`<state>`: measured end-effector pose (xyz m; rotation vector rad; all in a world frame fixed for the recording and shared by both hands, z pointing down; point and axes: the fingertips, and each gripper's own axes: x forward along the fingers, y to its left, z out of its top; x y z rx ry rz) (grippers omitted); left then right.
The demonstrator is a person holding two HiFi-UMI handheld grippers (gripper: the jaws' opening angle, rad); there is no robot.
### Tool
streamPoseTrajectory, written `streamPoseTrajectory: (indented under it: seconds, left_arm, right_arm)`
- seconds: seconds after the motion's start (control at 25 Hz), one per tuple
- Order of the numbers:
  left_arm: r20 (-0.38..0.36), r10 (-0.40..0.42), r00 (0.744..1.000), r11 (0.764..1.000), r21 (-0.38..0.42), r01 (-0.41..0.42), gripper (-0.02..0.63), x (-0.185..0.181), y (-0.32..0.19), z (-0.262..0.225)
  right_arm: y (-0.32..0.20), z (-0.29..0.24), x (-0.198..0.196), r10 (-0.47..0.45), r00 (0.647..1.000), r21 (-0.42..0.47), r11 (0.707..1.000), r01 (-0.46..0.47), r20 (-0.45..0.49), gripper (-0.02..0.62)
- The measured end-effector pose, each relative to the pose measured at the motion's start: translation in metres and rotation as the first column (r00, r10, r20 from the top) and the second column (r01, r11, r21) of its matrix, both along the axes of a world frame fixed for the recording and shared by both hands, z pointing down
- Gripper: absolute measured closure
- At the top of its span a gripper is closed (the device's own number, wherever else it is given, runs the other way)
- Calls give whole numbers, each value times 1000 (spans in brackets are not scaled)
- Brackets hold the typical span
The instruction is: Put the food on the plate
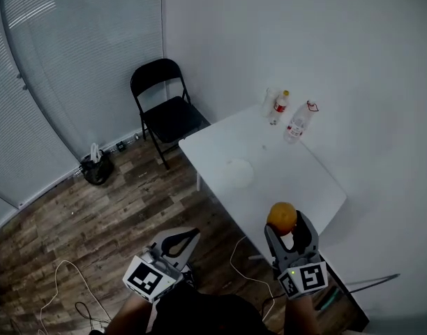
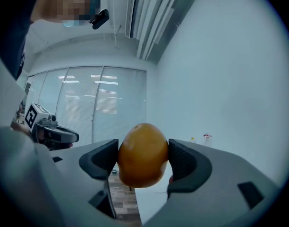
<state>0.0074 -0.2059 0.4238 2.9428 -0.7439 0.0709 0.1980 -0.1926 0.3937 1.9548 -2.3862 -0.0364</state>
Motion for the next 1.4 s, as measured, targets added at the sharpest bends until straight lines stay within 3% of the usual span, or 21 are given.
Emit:
streamPoseTrajectory:
  seconds: [0.28,0.52,0.84,1.08,1.24,1.4]
  left_arm:
    - [-2,35,999,999,5,-35,583,-31,-76,-2]
    - [9,49,999,999,-17,-49,581,-24,-113,4]
    - [39,3,999,1000,-17,-2,583,14,-164,4]
    - [43,-59,997,998,-26,61,583,67,-205,4]
    - [58,-101,993,994,-23,102,582,91,-225,8]
    - [87,-124,988,991,-44,128,583,98,-235,22]
  right_arm:
    - [-59,-3,-32,28,1000,-5,1000,-28,-11,259]
    - [-100,4,-29,28,1000,-18,999,-28,13,259]
    - [-158,23,12,-7,999,-40,999,9,38,259]
    - [-212,38,68,-50,998,-52,997,52,41,259]
    - [-246,65,99,-65,997,-106,992,68,38,259]
    - [-277,104,103,-94,995,-180,979,97,25,259]
